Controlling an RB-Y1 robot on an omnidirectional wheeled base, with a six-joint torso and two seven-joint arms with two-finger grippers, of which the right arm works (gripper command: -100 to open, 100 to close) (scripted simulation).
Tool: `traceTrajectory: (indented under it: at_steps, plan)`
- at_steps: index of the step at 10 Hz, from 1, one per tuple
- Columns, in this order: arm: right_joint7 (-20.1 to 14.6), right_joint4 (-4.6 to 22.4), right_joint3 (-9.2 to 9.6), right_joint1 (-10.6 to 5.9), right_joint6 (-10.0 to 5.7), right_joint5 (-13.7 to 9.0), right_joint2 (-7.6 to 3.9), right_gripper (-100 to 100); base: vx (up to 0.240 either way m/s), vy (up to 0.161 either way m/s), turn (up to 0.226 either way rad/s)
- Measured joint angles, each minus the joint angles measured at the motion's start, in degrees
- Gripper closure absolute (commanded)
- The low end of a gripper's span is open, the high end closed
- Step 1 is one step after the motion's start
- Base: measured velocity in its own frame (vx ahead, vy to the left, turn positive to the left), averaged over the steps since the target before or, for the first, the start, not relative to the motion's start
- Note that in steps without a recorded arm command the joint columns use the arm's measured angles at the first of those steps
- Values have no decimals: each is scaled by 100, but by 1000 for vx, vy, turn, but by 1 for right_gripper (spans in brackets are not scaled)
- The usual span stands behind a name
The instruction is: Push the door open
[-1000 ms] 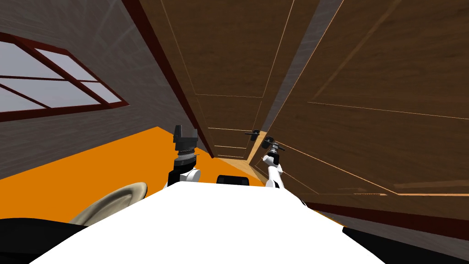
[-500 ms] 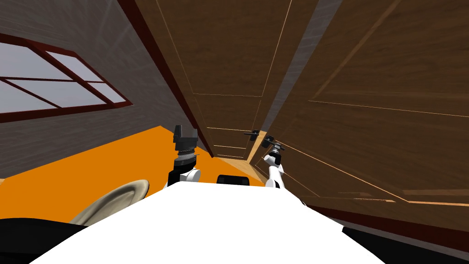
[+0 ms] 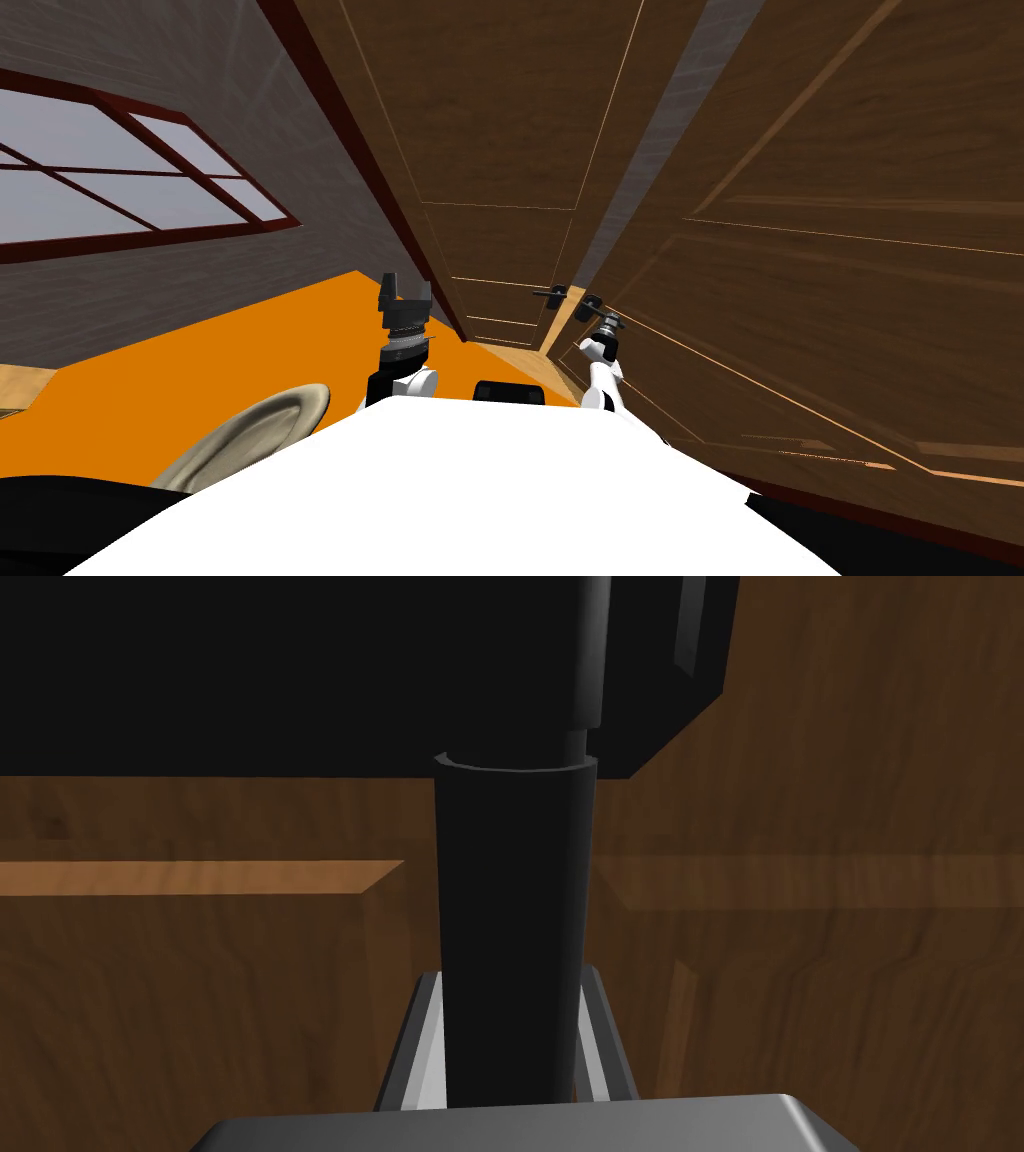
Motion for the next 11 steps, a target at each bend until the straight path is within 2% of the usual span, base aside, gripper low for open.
traceTrajectory:
  at_steps: [1, 2, 3, 4, 5, 6, 8, 9, 11]
  plan:
    - [44, -173, -15, 40, 60, 6, 78, 100, -7, -57, 80]
    - [95, -146, -82, -4, 58, -5, 77, 100, -1, -56, 120]
    - [163, -7, -194, -101, 6, -28, 23, 100, 14, -49, 55]
    - [177, 18, -221, -99, -48, -36, 7, 100, 18, -33, -26]
    - [183, -74, -226, -64, -43, -34, 49, 100, 12, -3, -4]
    - [137, 141, -209, -123, -123, -42, -80, 100, 5, -2, -45]
    - [166, 32, -246, -89, -78, -41, -30, 100, -5, -1, 10]
    - [144, 110, -229, -97, -128, -42, -74, 100, -6, 1, -25]
    - [174, -154, -251, -22, 16, -41, 28, 100, 0, -13, 32]
